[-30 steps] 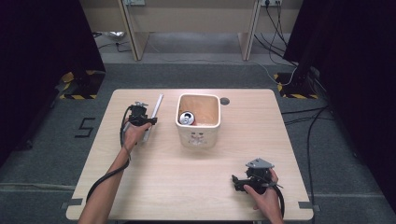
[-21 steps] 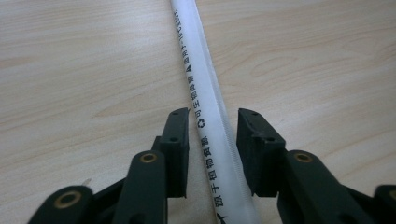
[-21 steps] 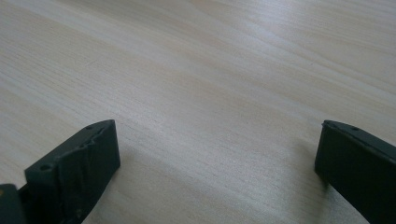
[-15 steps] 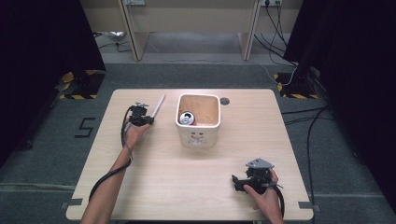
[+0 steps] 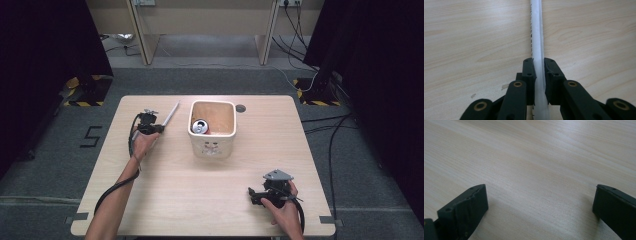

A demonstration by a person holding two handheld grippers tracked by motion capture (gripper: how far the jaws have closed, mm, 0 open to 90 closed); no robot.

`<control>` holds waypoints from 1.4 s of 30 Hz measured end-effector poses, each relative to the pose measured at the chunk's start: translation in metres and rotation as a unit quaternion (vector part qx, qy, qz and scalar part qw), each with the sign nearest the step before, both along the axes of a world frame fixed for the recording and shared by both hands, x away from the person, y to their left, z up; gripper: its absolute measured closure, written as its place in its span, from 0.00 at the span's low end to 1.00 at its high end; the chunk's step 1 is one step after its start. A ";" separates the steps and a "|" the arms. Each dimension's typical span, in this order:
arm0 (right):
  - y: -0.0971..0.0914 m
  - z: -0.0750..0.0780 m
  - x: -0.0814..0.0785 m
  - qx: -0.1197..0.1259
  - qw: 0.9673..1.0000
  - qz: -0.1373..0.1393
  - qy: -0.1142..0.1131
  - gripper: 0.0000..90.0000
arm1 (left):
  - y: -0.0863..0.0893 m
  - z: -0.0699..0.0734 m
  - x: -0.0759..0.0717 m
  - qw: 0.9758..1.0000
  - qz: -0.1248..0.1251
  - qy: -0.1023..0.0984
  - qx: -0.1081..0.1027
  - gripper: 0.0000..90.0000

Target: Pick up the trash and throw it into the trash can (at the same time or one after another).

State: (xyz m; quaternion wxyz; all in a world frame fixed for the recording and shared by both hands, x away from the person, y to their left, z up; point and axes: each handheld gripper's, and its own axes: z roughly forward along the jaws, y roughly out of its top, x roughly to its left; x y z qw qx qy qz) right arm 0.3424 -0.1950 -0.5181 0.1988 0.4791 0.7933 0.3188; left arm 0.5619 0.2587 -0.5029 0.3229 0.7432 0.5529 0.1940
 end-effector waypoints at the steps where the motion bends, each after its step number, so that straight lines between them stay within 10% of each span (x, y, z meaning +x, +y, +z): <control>1: 0.000 0.000 0.000 0.000 1.000 0.000 0.000 0.00 | 0.001 0.002 -0.001 1.000 0.000 -0.001 -0.003 0.88; 25: 0.000 0.000 0.000 0.000 1.000 0.000 0.000 0.00 | 0.011 0.065 -0.017 0.998 -0.043 -0.041 -0.037 0.88; 42: 0.000 0.000 0.000 0.000 1.000 0.000 0.000 0.00 | -0.007 0.118 -0.042 0.988 -0.121 -0.079 -0.051 0.88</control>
